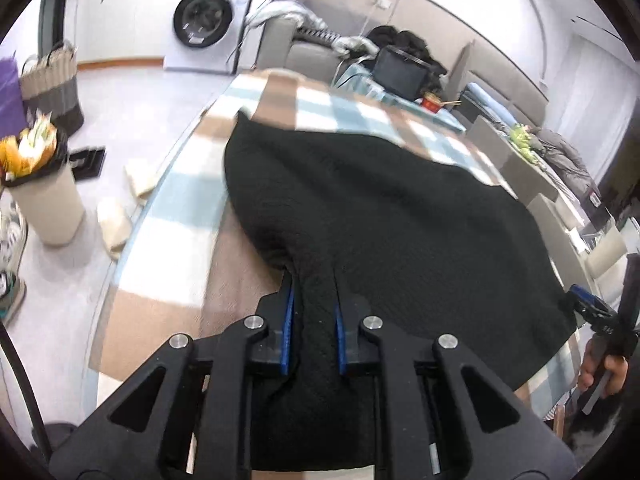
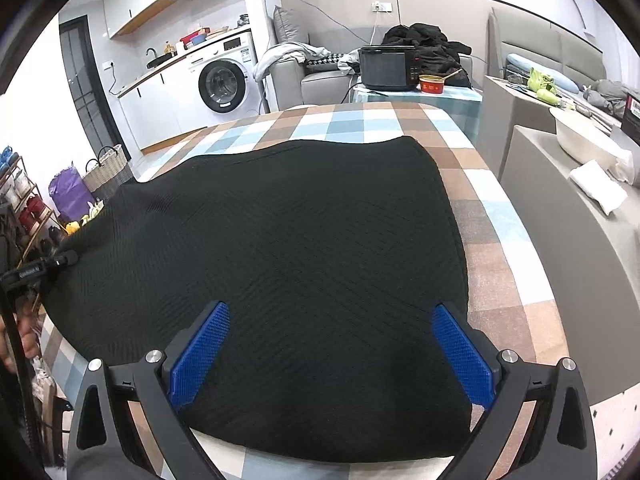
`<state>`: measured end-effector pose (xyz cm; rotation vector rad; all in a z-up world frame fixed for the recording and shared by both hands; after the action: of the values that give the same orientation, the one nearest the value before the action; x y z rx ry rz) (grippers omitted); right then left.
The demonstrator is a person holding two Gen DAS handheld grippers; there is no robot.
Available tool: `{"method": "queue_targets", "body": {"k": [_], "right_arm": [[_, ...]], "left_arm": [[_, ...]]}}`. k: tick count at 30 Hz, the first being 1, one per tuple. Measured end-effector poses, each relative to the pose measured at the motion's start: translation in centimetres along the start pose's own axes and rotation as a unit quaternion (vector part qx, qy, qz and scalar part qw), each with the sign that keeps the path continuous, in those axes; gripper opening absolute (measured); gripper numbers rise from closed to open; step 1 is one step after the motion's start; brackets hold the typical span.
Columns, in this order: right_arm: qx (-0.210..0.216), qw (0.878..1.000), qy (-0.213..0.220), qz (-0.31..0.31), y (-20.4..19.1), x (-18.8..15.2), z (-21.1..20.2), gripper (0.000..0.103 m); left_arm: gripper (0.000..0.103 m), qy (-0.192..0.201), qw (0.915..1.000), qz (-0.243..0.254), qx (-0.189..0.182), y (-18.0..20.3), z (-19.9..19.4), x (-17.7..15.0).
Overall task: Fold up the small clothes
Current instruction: 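Grasp the side edge of the black sweater with the left gripper, then fold the gripped side over toward the sweater middle with the left gripper, open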
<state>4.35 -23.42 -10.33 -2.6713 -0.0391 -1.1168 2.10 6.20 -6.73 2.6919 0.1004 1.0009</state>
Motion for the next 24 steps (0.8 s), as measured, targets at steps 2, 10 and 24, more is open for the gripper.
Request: {"method": "queue_targets", "body": {"k": [2, 10, 24], "right_arm": [[0.003, 1.0, 0.001, -0.001, -0.1, 0.1, -0.1, 0.103], [0.007, 1.0, -0.003, 0.003, 0.0, -0.2, 0.1, 0.103], [0.036, 0.999, 0.002, 0.028, 0.5, 0.0, -0.8, 0.103]], "left_arm": [[0.013, 0.015, 0.9995, 0.026, -0.013, 2.5, -0.8, 1.4], [0.013, 0.01, 0.9828, 0.152, -0.105, 17.4, 0.9, 3.6], [0.073, -0.051, 0.9699, 0.145, -0.189, 20.8, 0.7, -1.8]]}}
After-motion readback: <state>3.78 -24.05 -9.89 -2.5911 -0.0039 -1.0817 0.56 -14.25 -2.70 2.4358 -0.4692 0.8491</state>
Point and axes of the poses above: each gripper's, at about its wrist camera, not at the fingertips, and z roughly the way its jaws point, y to its right, x to its top, the point moved 7 cm from there along z, roughly the way its jaws point, and after that the axes turned 3 degrees about -y, right-handed, at the moved point
